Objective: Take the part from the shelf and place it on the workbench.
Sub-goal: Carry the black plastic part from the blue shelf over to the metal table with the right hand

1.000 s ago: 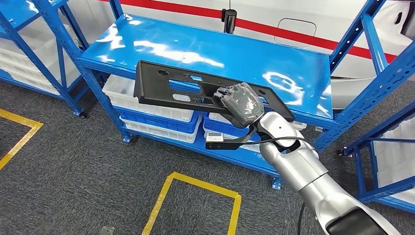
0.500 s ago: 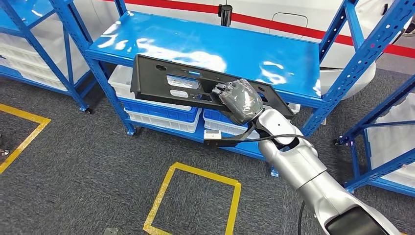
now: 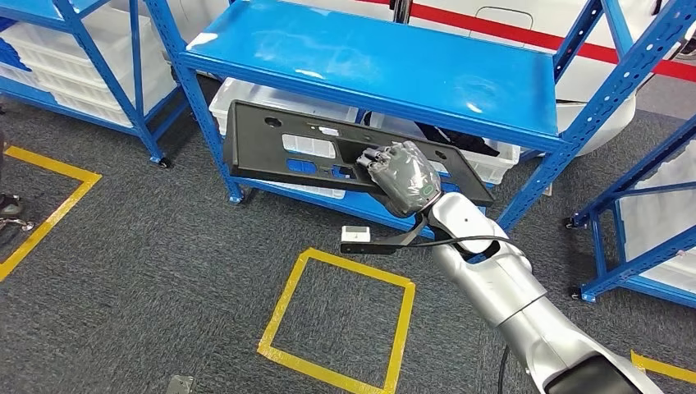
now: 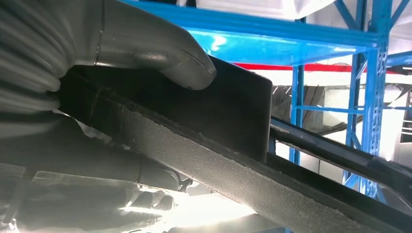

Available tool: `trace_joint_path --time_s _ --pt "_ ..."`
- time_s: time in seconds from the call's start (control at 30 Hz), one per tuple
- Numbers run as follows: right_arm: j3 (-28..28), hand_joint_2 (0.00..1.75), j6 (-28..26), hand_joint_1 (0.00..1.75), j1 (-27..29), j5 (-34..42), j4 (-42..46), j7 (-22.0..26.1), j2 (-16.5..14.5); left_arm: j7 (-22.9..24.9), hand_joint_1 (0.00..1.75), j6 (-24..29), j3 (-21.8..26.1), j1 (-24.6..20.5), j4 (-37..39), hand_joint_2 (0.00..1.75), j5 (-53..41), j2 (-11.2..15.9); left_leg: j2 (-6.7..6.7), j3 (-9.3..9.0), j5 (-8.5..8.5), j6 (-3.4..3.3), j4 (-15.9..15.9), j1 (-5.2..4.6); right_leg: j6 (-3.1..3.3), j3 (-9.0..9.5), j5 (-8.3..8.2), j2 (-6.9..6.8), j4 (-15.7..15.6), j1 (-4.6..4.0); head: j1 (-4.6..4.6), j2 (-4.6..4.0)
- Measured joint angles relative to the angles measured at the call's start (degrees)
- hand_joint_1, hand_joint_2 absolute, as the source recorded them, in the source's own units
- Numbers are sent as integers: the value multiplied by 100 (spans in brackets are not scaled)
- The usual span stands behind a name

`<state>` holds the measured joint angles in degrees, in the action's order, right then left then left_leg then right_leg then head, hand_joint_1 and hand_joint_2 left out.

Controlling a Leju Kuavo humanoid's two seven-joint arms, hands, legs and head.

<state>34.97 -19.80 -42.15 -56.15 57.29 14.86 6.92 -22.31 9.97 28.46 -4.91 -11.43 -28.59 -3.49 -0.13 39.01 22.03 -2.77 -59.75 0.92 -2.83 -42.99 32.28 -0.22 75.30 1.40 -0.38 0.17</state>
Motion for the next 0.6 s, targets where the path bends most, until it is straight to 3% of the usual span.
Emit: trace_joint_path --time_s 0.07,0.1,0.17,0.2,0.23,0.3,0.33,0.37,0.4,0.43,0.47,0.5,0.53,0.57,0.6 --pt "-2 175 -3 175 14 -37 0 -13 -14 6 0 -2 5 0 0 175 -1 -8 -2 228 -188 4 2 -33 -65 317 -237 11 -13 -59 0 0" --pt "-11 175 1 175 15 -36 1 -18 -26 15 0 -4 7 -1 0 175 -5 -13 -3 319 -274 8 1 -43 -31 629 -306 13 -310 -102 3 0" --pt "-55 175 5 175 5 -27 20 -24 -62 33 0 -13 10 -2 -1 175 -15 -32 1 436 -436 44 11 -63 142 1415 -119 1 -1290 -202 -6 0" --pt "-80 175 8 175 -3 -23 31 -24 -83 39 0 -16 11 -3 -2 175 -18 -39 8 451 -529 69 50 -59 211 1650 -17 0 -1655 -240 -9 0" --pt "-98 175 14 175 -11 -17 41 -24 -99 45 0 -21 14 -3 -2 175 -21 -46 13 452 -619 100 101 -56 250 1770 40 0 -1898 -257 -11 0" --pt "-113 175 79 175 -10 -1 45 -20 -126 60 0 -40 21 -2 -2 175 -32 -42 6 459 -727 164 217 -40 285 1672 -112 -5 -1977 -203 -1 0" --pt "-117 175 125 175 -7 -3 48 -16 -137 65 0 -63 27 1 -1 175 -36 -38 -2 495 -623 194 183 -34 330 1627 -186 -14 -2018 -158 4 0" --pt "-120 175 170 175 0 -26 56 -13 -151 66 0 -82 32 6 -1 175 -38 -34 -10 555 -378 229 30 -23 379 1572 -280 -25 -2042 -115 -1 0" --pt "-121 175 203 175 2 -77 71 -9 -162 61 0 -93 39 10 -1 175 -45 -30 -13 634 -26 267 -275 -2 422 1505 -363 -33 -2049 -88 -3 0" --pt "-122 175 227 175 6 -148 90 -11 -177 55 0 -93 46 15 0 175 -56 -27 -11 718 279 309 -689 18 448 1418 -445 -30 -2050 -80 -11 0" --pt "-122 175 248 175 15 -225 109 -17 -187 49 0 -82 56 18 0 175 -69 -22 -11 789 468 356 -1131 43 447 1339 -532 -31 -2046 -75 -18 0" --pt "-120 175 266 175 33 -308 123 -30 -195 44 0 -75 66 17 0 175 -84 -16 -9 815 449 403 -1502 76 421 1246 -610 -34 -2040 -63 -16 0" --pt "-117 175 276 175 58 -375 134 -48 -199 42 0 -72 75 17 0 175 -95 -10 -7 779 305 444 -1719 110 385 1161 -677 -37 -2029 -47 -19 0" --pt "-115 175 282 175 86 -430 148 -70 -198 41 0 -72 81 17 0 175 -104 -5 -4 631 127 484 -1710 148 344 1078 -729 -40 -2006 -25 -17 0" --pt "-114 175 284 175 109 -476 170 -93 -197 42 0 -74 84 17 -1 175 -119 -3 1 371 26 525 -1498 189 301 997 -769 -42 -1963 -9 -19 0"
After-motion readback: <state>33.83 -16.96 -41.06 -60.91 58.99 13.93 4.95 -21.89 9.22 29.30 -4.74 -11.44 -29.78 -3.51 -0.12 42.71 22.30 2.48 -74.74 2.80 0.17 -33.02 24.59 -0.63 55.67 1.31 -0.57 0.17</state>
